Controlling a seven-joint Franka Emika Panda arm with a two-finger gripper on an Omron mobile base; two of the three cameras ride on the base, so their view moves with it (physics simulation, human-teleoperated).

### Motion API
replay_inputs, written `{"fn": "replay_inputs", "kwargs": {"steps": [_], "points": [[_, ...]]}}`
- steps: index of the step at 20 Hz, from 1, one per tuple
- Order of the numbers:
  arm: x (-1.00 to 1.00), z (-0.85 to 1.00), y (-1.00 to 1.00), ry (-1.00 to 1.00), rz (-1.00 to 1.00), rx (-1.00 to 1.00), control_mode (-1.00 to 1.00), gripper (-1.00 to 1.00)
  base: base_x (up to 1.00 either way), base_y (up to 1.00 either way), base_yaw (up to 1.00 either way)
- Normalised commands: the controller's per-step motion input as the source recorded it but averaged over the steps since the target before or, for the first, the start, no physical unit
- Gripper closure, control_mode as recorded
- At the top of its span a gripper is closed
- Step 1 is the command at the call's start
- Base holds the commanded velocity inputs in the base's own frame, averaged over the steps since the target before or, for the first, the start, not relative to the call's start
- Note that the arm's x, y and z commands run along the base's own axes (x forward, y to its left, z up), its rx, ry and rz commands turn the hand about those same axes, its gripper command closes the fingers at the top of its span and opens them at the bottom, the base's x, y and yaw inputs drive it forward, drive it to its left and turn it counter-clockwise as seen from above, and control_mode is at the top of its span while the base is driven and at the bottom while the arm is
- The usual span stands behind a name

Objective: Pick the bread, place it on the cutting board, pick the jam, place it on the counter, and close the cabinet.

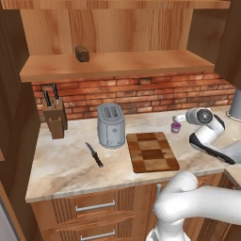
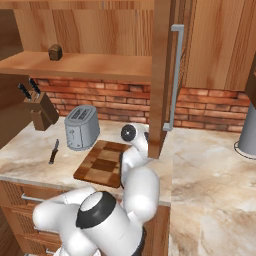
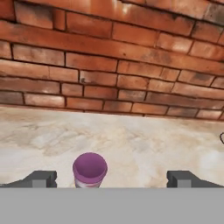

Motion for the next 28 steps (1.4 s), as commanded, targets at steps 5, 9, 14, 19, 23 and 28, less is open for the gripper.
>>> {"fn": "replay_inputs", "kwargs": {"steps": [5, 9, 14, 19, 23, 28], "points": [[-0.37, 0.29, 0.15, 0.00, 0.00, 0.00, -1.00, -1.00, 0.00, 0.00, 0.00], [-0.39, 0.25, 0.10, 0.00, 0.00, 0.00, -1.00, -1.00, 0.00, 0.00, 0.00], [-0.36, 0.28, 0.12, 0.00, 0.00, 0.00, -1.00, -1.00, 0.00, 0.00, 0.00], [-0.29, 0.37, 0.12, 0.01, 0.00, 0.00, -1.00, -1.00, 0.00, 0.00, 0.00], [-0.28, 0.43, 0.13, 0.01, 0.00, 0.00, -1.00, -1.00, 0.00, 0.00, 0.00], [-0.29, 0.46, 0.09, 0.00, 0.00, 0.00, -1.00, -1.00, 0.00, 0.00, 0.00]]}}
